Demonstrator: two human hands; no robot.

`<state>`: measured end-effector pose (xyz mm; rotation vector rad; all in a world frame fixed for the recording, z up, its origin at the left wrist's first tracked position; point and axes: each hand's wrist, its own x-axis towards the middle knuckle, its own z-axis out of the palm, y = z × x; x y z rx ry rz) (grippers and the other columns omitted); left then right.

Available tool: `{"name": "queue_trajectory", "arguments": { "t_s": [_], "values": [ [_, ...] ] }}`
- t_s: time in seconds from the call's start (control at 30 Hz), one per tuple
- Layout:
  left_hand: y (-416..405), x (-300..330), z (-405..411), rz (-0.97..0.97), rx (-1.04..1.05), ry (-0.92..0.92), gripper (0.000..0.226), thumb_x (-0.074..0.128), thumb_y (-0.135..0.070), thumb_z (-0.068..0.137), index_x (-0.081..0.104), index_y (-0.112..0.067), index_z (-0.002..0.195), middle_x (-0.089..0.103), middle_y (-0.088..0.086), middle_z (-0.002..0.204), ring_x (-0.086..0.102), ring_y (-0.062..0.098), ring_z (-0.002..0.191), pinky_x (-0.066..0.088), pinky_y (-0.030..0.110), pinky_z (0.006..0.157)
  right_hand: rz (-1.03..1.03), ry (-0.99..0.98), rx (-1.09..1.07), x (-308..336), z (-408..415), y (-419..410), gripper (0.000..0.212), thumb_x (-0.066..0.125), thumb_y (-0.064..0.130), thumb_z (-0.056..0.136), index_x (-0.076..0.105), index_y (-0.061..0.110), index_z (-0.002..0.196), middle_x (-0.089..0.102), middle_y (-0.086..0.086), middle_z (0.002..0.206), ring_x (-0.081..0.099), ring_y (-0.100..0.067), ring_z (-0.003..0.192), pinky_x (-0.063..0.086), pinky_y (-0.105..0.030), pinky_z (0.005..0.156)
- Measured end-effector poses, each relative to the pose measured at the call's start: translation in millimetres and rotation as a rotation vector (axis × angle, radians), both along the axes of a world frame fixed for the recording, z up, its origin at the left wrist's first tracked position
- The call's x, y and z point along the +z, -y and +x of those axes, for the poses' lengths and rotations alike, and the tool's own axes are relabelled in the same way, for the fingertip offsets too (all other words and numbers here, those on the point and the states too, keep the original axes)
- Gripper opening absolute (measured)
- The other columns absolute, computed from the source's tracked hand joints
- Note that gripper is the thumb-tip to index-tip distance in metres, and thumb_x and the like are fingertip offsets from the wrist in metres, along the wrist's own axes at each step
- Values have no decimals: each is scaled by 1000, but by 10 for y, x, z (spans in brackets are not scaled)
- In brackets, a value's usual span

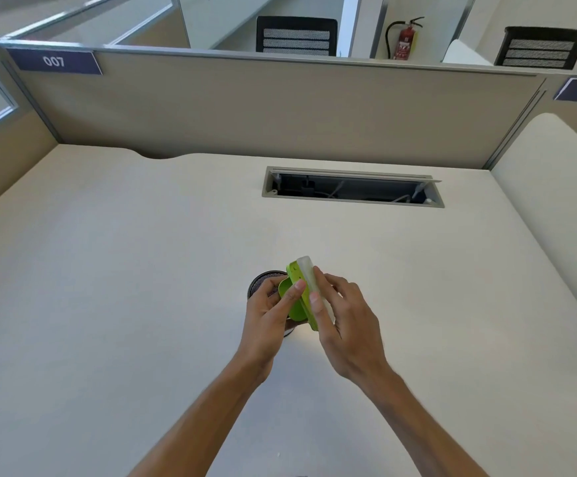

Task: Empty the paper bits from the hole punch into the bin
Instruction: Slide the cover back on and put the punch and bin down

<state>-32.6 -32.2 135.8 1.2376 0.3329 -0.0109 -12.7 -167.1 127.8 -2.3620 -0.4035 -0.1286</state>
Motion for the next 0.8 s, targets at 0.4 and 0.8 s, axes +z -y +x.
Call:
{"name": "queue_trajectory", "arguments": {
  "t_s": [0.4, 0.8],
  "values": [
    [-13, 10, -27, -26, -60, 33, 42, 51, -48, 95, 64, -29, 129, 74, 4, 119, 71, 20, 107, 58, 25, 76, 68, 9, -1, 56, -42, 9, 58, 38, 61, 92, 49, 33, 142, 57, 12, 127, 55, -6, 112, 55, -30, 79],
    [-31, 36, -20, -16, -70, 8, 37, 45, -48, 99, 64, -37, 130, 73, 4, 119, 71, 24, 108, 58, 30, 78, 138, 97, -35, 59, -62, 9, 50, 63, 50, 86, 68, 20, 125, 70, 4, 118, 67, -13, 99, 57, -34, 76]
  ]
}}
